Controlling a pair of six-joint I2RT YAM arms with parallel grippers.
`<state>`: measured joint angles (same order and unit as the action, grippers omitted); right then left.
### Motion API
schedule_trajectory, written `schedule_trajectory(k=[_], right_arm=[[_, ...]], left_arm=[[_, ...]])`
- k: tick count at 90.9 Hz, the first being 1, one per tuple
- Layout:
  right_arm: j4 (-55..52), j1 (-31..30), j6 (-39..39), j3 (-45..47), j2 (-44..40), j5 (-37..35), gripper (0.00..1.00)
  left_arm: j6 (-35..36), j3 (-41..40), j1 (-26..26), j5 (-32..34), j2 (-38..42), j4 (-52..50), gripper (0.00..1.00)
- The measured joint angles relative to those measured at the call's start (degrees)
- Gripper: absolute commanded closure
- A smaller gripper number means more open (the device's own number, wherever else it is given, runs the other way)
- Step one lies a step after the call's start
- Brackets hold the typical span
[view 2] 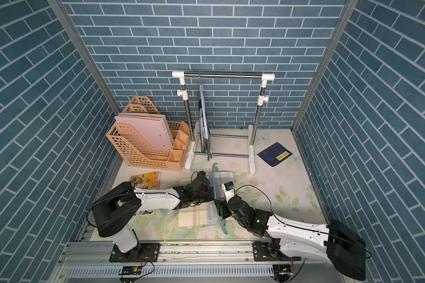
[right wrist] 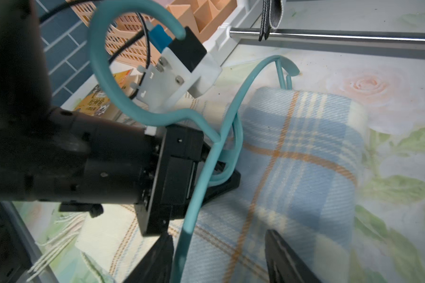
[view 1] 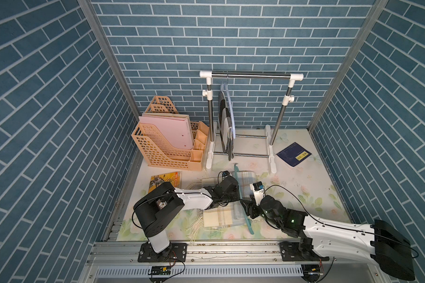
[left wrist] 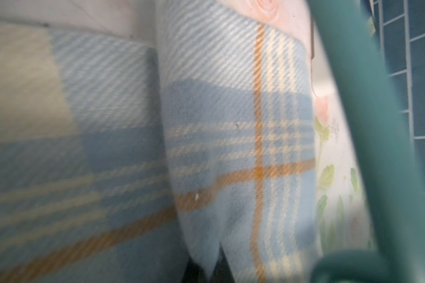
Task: Hang the scarf on the hanger
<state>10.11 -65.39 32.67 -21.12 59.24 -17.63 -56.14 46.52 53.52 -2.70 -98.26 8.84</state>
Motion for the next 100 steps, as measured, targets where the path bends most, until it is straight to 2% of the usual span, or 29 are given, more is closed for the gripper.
schedule_trajectory(k=[11,27,49,59,72,88,100], right_arm=[[-1.6,-0.2,0.5,-1.5,2.3,-2.8,0.39],[-3.8,-0.2,0.6,-0.7,-2.7,-5.0,0.40],[-13.6,0.1,6.1,-0.9,-3.5,-10.7,0.44],[-15.8,0.4,7.5,-1.0,-3.5,-11.8,0.43],[-12.2,2.4,7.5,-0.4,-5.3,-8.5,0.40],[-2.8,10.8,8.1,2.1,-6.2,0.1,0.39],[-0.8,14.9,9.7,3.0,-8.0,2.8,0.37]], left_arm=[[0.0,0.4,0.8,-0.2,0.0,0.2,1.00],[0.0,0.5,1.2,-0.2,0.3,0.4,1.00],[0.0,0.5,1.2,-0.1,1.4,0.4,1.00],[0.0,0.4,1.2,-0.1,2.3,0.5,1.00],[0.0,0.1,1.3,-0.1,2.7,0.5,1.00],[0.0,-1.1,1.5,0.0,2.8,1.3,1.00],[0.0,-1.9,1.5,0.0,2.8,1.4,1.00]])
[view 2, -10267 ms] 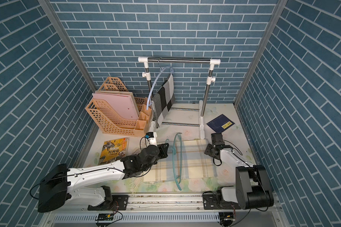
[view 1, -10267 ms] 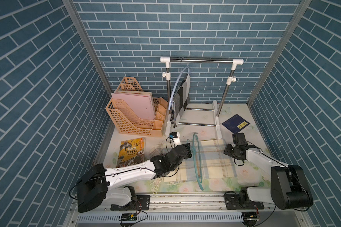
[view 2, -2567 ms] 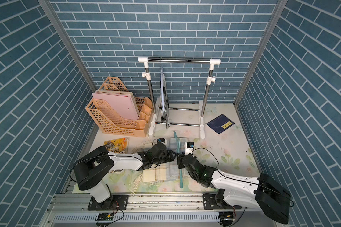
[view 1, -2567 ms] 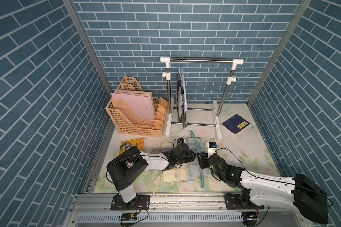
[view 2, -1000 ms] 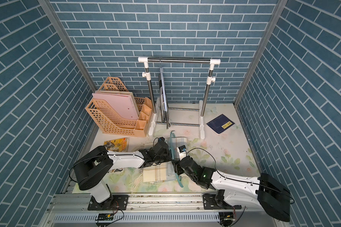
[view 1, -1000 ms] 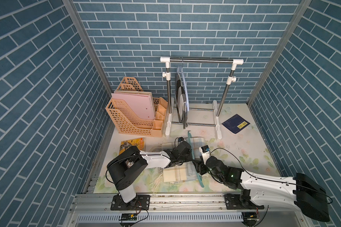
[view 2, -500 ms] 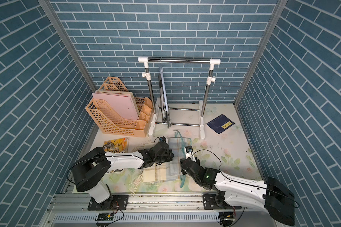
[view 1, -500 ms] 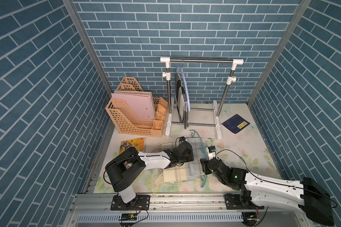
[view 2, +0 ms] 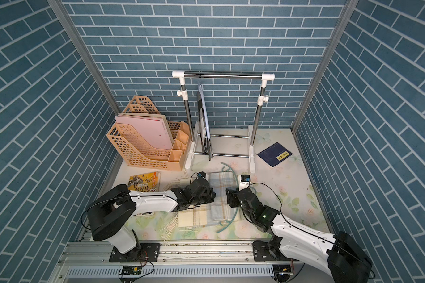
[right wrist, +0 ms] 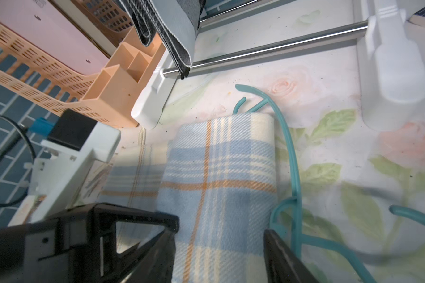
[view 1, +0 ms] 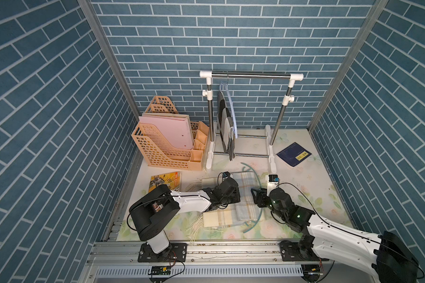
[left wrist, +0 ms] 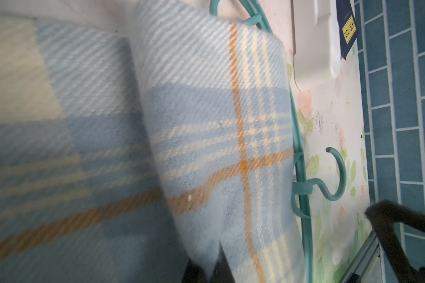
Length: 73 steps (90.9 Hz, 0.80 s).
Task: Hang the scarf on the hanger
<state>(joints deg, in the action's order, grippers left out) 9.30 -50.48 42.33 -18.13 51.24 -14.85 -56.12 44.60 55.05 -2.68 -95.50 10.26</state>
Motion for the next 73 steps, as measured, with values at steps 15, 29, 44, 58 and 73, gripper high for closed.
schedule_trajectory(k=[15,29,44,58,73], right_arm=[[-4.0,8.2,5.3,0.3,-7.9,1.9,0.36],[-10.1,13.7,9.4,2.8,-17.2,4.2,0.34],[-12.7,18.5,13.2,7.3,-20.5,9.7,0.33],[-8.0,23.1,17.2,14.4,-18.0,15.2,0.32],[2.4,24.8,19.3,17.7,-12.2,18.6,0.32]], left_arm=[[0.0,-0.1,0.0,0.1,0.0,0.2,1.00],[0.1,-0.5,0.0,0.1,0.0,1.0,1.00],[0.1,-1.3,0.0,0.1,0.0,1.5,1.00],[0.1,-1.5,0.0,0.2,0.0,1.7,1.00],[0.2,-1.5,0.1,0.3,0.0,1.6,1.00]])
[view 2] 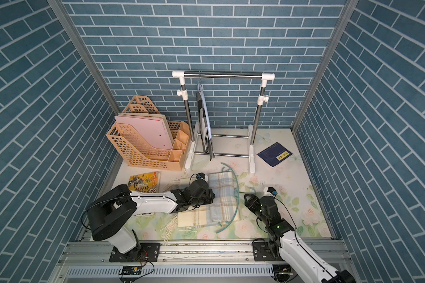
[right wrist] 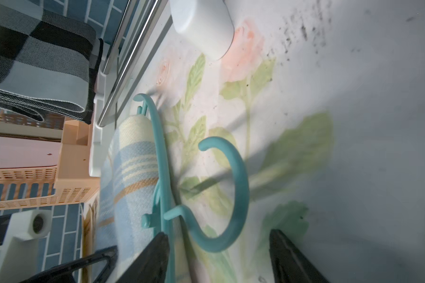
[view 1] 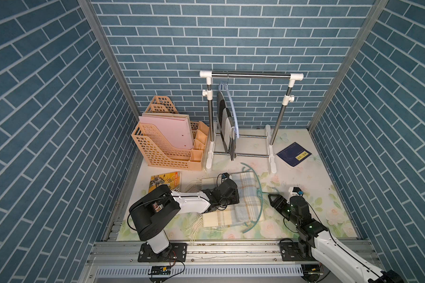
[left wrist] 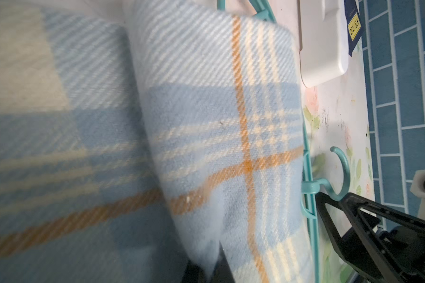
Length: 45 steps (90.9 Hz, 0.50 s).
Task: Hang the scarf on the hanger
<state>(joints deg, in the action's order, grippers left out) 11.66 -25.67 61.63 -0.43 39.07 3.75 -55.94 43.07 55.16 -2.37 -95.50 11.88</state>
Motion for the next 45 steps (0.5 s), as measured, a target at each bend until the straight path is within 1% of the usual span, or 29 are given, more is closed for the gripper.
schedule_trajectory(k=[11,19,27,34,45], right_arm=[[4.3,0.7,0.2,0.0,2.9,1.3,0.32],[6.7,1.5,0.6,0.0,2.9,1.8,0.36],[10.4,4.0,0.6,0.0,4.3,2.9,0.41],[15.3,6.3,0.5,0.0,7.8,4.5,0.45],[21.0,7.8,0.3,0.0,15.5,7.2,0.48]], left_arm=[[0.0,0.0,0.0,0.0,0.0,0.0,1.00],[0.0,0.0,0.0,0.1,0.0,0.0,1.00],[0.0,0.0,0.1,0.2,0.1,0.0,1.00],[0.0,-0.1,0.1,0.4,0.3,0.0,1.00],[0.0,-0.4,0.2,0.8,1.1,-0.3,1.00]])
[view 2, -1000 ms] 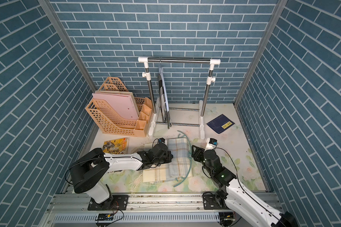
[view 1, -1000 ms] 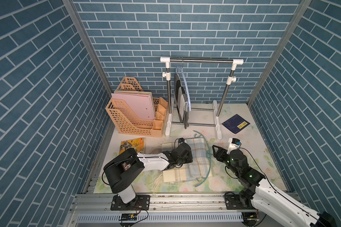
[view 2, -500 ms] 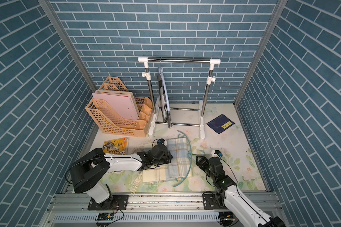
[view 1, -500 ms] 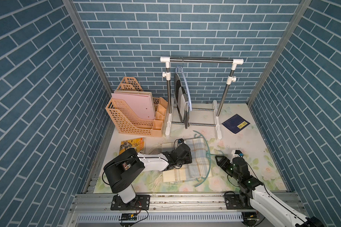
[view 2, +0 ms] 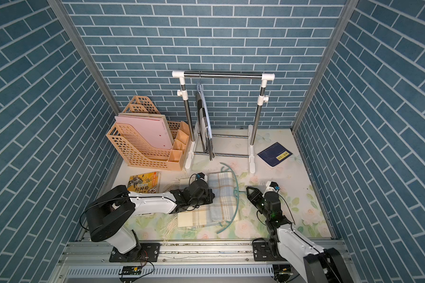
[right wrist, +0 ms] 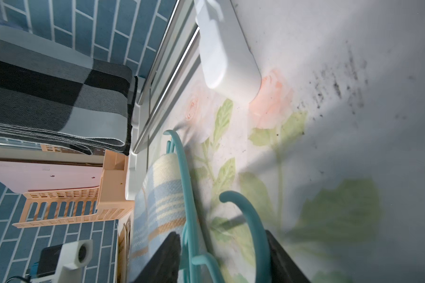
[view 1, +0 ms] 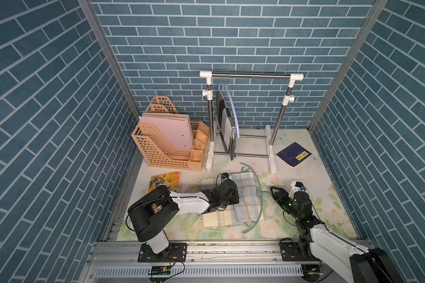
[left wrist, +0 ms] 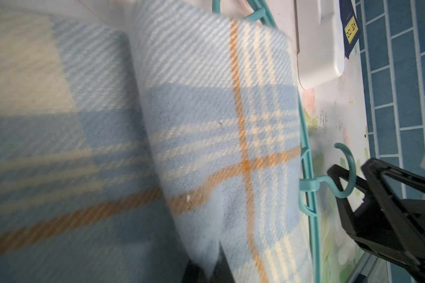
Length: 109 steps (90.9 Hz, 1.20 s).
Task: Hang the scarf on the hanger
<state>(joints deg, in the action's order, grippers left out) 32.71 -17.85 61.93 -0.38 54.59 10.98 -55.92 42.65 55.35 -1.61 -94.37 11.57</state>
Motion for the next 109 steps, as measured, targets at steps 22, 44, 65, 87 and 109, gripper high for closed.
schedule_trajectory(k=[22,44,65,87,109], right_arm=[[7.3,0.2,-1.2,0.0,9.3,3.4,0.80],[6.1,0.1,-2.3,-2.8,-0.6,4.6,1.00],[-16.3,-0.3,-12.2,-17.6,-11.3,0.9,1.00],[-28.0,-3.5,-16.4,-25.7,-3.8,0.3,1.00],[-33.6,-10.3,-18.1,-32.1,6.2,-0.3,1.00]], left_arm=[[0.0,0.0,0.1,0.3,0.2,-0.3,1.00],[0.0,-0.3,0.1,1.2,4.0,-2.8,1.00],[0.3,-1.9,0.1,4.7,16.6,-7.7,1.00],[0.2,-9.0,-1.7,6.6,24.3,-10.6,1.00],[0.7,-14.6,-6.4,6.4,30.8,-14.9,1.00]])
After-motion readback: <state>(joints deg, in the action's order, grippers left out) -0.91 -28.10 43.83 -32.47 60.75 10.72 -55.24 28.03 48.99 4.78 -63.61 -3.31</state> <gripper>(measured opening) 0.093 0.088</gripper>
